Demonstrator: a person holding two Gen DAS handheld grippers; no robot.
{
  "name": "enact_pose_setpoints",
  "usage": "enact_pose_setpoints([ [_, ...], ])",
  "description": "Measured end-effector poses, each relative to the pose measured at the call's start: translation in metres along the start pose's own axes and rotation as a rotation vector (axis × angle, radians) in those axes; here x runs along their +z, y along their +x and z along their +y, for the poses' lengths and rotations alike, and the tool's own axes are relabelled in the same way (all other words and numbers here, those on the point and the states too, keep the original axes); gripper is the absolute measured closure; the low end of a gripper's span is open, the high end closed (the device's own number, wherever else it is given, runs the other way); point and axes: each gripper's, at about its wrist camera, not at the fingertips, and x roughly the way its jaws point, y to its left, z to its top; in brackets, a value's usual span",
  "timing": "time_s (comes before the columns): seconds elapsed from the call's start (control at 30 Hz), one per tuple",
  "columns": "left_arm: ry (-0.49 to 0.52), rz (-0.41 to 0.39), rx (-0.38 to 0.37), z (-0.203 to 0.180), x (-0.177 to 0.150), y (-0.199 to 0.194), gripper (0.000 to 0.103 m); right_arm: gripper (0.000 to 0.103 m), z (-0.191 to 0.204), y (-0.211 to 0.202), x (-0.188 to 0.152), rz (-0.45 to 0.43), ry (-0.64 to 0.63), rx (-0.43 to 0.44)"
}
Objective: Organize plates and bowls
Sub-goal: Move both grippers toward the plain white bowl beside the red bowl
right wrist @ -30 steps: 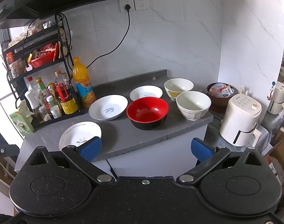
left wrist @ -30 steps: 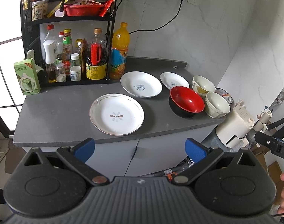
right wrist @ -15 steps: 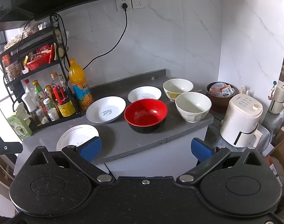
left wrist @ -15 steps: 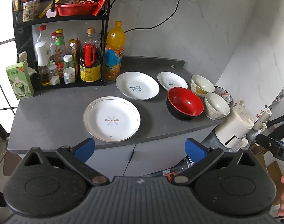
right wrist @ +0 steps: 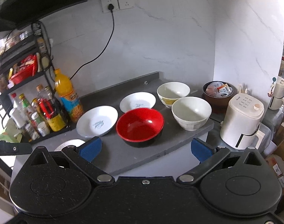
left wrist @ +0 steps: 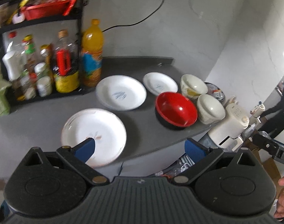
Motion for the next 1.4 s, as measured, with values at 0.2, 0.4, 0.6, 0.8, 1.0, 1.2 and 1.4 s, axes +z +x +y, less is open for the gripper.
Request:
enact_pose_setpoints([
  [0.2, 0.049, 0.017, -0.029, -0.001, 0.038, 0.047, 0.002, 0.0, 0.001, 0.034, 0.012, 0.003, 0.052, -0.049],
  [0.4, 0.063, 0.037, -0.066, 0.006, 0.069, 0.085, 0.003, 0.0, 0.011, 0.064, 0.025, 0.005, 0.08, -0.091],
  [0.6, 0.091, 0.054, -0.095, 0.011, 0.088, 0.116, 0.003, 0.001, 0.011, 0.091, 0.029, 0.007, 0.146, -0.151],
  [0.8, 0.143, 0.079, -0.119, 0.004, 0.092, 0.147, 0.008, 0.017, 0.001, 0.104, 0.028, -0.014, 0.204, -0.216],
  [1.0, 0.158, 0.109, -0.172, -0.011, 0.092, 0.167, 0.012, 0.026, -0.015, 0.114, 0.026, -0.004, 0.24, -0.281],
  [1.2, 0.171, 0.11, -0.175, -0.034, 0.096, 0.186, 0.013, 0.03, -0.037, 0.132, 0.027, 0.026, 0.25, -0.32],
  [1.4, 0.153, 0.117, -0.172, -0.064, 0.099, 0.211, 0.013, 0.034, -0.074, 0.161, 0.029, 0.05, 0.288, -0.297],
])
